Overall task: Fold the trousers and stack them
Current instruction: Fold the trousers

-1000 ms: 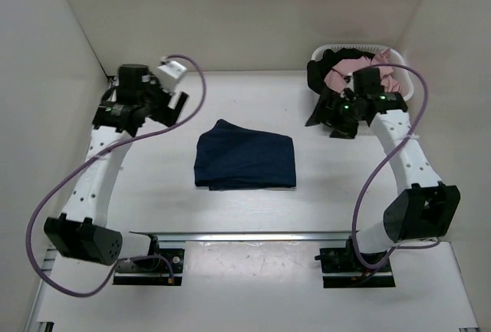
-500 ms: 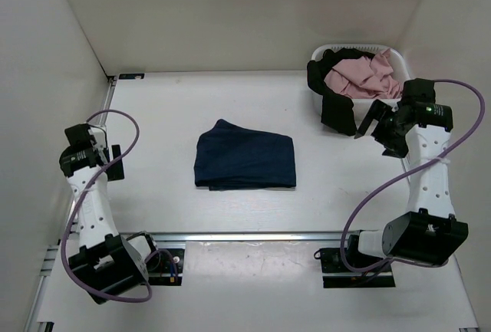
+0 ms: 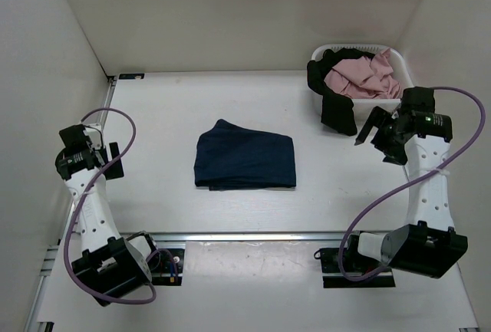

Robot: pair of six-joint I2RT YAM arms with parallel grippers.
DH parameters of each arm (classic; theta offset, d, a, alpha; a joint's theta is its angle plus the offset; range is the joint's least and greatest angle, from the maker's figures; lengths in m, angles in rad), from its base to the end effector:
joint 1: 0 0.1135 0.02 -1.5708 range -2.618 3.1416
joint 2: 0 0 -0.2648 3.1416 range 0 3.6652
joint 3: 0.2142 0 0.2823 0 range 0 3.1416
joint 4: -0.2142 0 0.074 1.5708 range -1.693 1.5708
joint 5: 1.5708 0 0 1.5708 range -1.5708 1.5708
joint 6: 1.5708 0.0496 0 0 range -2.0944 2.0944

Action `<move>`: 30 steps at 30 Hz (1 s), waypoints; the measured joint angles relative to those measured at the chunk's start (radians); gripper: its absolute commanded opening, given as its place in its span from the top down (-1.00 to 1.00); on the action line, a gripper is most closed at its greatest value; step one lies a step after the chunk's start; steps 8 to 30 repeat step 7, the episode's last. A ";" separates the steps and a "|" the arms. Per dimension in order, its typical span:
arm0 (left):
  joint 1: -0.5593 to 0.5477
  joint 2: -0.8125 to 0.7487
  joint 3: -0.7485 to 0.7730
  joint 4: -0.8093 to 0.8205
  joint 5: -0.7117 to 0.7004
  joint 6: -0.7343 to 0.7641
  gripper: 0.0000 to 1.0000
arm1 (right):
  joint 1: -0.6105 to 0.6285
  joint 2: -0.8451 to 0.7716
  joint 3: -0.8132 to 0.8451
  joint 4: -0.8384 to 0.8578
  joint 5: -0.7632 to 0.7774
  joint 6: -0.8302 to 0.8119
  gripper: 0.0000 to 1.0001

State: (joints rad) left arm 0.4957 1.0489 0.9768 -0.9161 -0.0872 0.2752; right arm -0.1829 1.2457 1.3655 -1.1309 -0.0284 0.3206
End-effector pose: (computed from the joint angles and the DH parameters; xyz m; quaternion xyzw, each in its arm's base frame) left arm 0.2050 0.1157 0.2800 -0.1177 0.9498 0.1466 0.2502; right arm 0.2635 -0.0473 0.3523 0.2356 0.9317 0.0326 0.2746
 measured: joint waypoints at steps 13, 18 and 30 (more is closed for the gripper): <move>0.000 0.000 0.001 -0.001 0.002 -0.007 -1.00 | 0.000 -0.040 -0.006 0.000 0.025 -0.019 -0.98; 0.000 0.000 0.001 -0.001 0.002 -0.007 -1.00 | 0.000 -0.040 -0.006 0.000 0.025 -0.019 -0.98; 0.000 0.000 0.001 -0.001 0.002 -0.007 -1.00 | 0.000 -0.040 -0.006 0.000 0.025 -0.019 -0.98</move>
